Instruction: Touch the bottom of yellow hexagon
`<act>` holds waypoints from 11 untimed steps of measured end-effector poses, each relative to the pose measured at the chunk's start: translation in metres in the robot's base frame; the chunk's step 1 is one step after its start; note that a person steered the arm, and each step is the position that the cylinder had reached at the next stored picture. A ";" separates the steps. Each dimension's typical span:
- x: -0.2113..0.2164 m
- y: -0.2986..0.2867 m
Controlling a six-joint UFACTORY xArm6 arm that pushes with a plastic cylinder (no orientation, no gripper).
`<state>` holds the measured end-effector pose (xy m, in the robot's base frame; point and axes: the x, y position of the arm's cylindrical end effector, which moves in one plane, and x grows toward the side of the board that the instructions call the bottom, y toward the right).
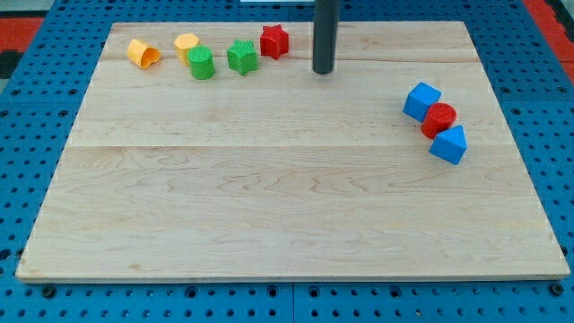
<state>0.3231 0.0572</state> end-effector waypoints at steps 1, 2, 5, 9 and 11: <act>0.060 -0.026; 0.067 -0.081; 0.062 -0.261; -0.091 -0.298; -0.015 -0.171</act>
